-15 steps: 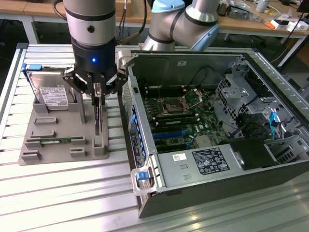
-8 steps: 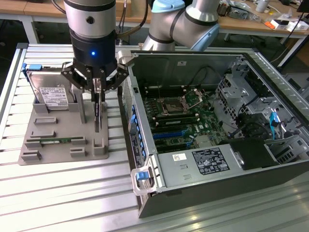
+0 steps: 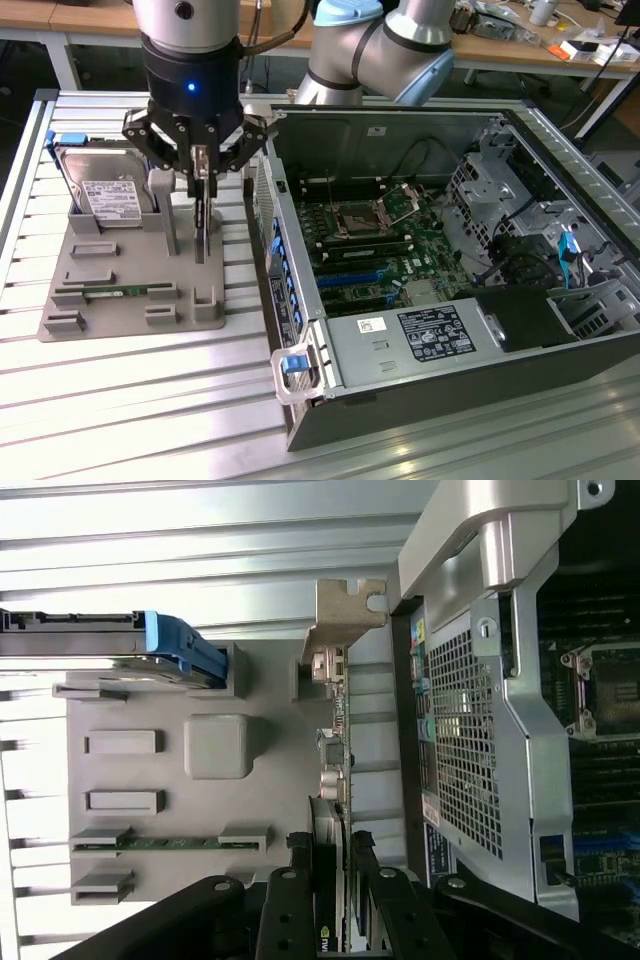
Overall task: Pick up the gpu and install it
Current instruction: 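Pick up the gpu and move the gpu toward the slot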
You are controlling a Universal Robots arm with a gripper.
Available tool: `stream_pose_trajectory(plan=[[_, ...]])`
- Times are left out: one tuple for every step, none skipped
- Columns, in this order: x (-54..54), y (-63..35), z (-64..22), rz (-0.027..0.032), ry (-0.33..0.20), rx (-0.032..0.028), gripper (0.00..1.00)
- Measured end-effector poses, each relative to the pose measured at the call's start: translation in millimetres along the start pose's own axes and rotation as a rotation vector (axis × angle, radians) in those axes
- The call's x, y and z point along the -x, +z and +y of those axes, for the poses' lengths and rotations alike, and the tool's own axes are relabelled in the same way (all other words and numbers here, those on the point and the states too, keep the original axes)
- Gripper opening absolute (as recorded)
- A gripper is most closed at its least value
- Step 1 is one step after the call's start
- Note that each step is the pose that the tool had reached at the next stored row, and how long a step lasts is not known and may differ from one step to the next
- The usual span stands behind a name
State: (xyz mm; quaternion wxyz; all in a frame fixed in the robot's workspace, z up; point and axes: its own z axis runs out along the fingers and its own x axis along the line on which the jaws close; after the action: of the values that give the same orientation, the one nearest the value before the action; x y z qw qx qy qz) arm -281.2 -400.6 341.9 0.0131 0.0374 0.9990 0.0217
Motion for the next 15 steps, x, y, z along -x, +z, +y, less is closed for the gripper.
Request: stream_pose_trajectory(plan=[[0.1, -2.9, 0.1, 0.0, 0.0, 0.0, 0.26], [0.1, -5.9, 0.3, 0.0, 0.0, 0.0, 0.26], [0.2, -9.7, 0.4, 0.0, 0.0, 0.0, 0.26], [0.3, -11.9, 0.5, 0.0, 0.0, 0.0, 0.26], [0.4, -14.9, 0.7, 0.0, 0.0, 0.0, 0.26], [0.5, -18.2, 0.8, 0.0, 0.0, 0.0, 0.26], [0.5, -21.3, 1.0, 0.0, 0.0, 0.0, 0.26], [0.6, -24.2, 1.1, 0.0001, 0.0, -0.0001, 0.26], [0.7, -27.5, 1.2, 0.0, 0.0, 0.0, 0.26], [0.7, -30.6, 1.4, 0.0, 0.0, 0.0, 0.26], [0.8, -32.9, 1.5, 0.0001, 0.0, 0.0, 0.26], [0.9, -35.1, 1.6, 0.0001, 0.0, 0.0, 0.26], [0.9, -36.7, 1.6, 0.0001, 0.0, -0.0001, 0.26], [0.9, -38.0, 1.7, 0.0, 0.0, 0.0, 0.26], [1.0, -40.3, 1.8, 0.0, 0.0, 0.0, 0.26]])
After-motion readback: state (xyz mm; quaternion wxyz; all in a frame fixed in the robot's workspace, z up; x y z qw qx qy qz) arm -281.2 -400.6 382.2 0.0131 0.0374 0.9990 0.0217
